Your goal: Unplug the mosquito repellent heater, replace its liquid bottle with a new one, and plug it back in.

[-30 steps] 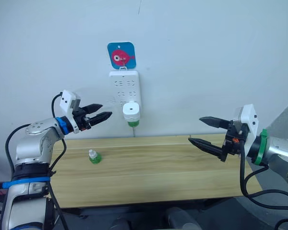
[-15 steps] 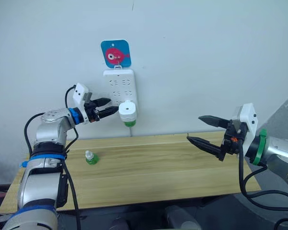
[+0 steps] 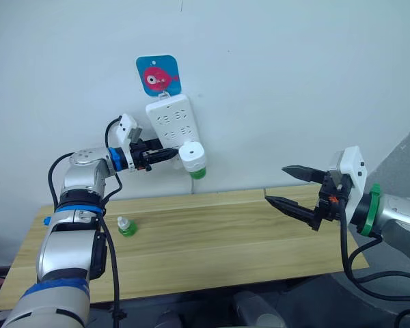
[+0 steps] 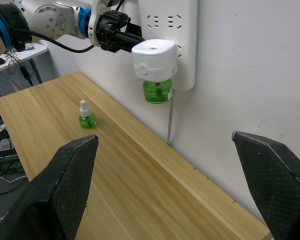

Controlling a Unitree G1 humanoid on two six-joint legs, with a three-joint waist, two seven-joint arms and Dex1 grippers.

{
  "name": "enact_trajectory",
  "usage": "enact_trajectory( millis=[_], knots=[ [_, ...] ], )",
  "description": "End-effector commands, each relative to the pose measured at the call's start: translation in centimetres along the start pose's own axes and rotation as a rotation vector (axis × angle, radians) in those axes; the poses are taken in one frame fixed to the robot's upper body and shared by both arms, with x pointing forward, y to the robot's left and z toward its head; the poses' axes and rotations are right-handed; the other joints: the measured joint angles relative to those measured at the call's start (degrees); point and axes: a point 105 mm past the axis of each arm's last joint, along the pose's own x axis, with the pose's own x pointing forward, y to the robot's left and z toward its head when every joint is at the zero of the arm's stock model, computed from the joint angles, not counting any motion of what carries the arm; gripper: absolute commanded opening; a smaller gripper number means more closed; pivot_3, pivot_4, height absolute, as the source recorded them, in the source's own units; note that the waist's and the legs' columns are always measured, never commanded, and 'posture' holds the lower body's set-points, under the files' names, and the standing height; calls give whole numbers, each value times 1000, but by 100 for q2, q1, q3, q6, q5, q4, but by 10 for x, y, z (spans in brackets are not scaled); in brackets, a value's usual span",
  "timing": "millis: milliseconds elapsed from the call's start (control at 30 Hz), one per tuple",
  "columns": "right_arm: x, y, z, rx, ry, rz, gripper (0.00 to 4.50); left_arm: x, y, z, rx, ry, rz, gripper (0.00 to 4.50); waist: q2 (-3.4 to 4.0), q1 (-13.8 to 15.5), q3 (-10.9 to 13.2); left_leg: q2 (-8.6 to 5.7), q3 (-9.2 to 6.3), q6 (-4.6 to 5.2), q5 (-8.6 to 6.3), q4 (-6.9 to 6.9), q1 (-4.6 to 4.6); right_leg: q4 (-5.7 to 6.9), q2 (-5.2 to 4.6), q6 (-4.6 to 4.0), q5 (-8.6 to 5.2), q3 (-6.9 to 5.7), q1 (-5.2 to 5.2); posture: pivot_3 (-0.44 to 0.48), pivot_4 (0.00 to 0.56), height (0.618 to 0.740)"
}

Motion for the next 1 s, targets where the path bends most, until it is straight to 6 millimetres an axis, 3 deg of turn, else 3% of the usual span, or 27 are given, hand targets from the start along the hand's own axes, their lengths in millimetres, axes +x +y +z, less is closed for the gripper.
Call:
enact_trajectory(
  millis=[33,167,300,533,733,1000],
  knots=[
    [-1,5,11,-41,-38,14,4500,3,-1,21,57,-37,-25,1320,3,9,2,-1,-4,0,0,0,-2,-2,0,2,-1,-3,2,-299,78,740],
    [7,6,14,-47,-58,24,4500,3,-1,22,57,-40,-21,1307,3,0,3,-1,-7,0,0,3,-7,-8,-1,3,-1,-2,2,-299,76,740],
    [30,6,16,-89,-54,-3,4500,0,0,24,57,-43,-9,1307,8,-19,8,-3,-11,0,1,6,-8,-7,-1,4,0,-2,3,-297,76,740],
    [91,-1,29,-112,-102,-193,4500,-6,-2,22,62,-27,1,1307,20,-71,16,-5,-41,-1,2,11,-40,-1,-1,5,0,-21,-18,-291,77,740],
    [137,12,32,-113,-79,-220,4500,-6,-5,21,60,-24,-2,1307,23,-62,17,-6,-75,-2,4,15,-88,40,-8,-10,8,-48,-71,-277,83,740],
    [163,3,37,-60,-94,-283,4500,-7,-7,20,57,-21,3,1307,27,-68,19,-9,-92,-6,8,15,-94,50,-6,-22,15,-73,-78,-265,83,740]
  ],
)
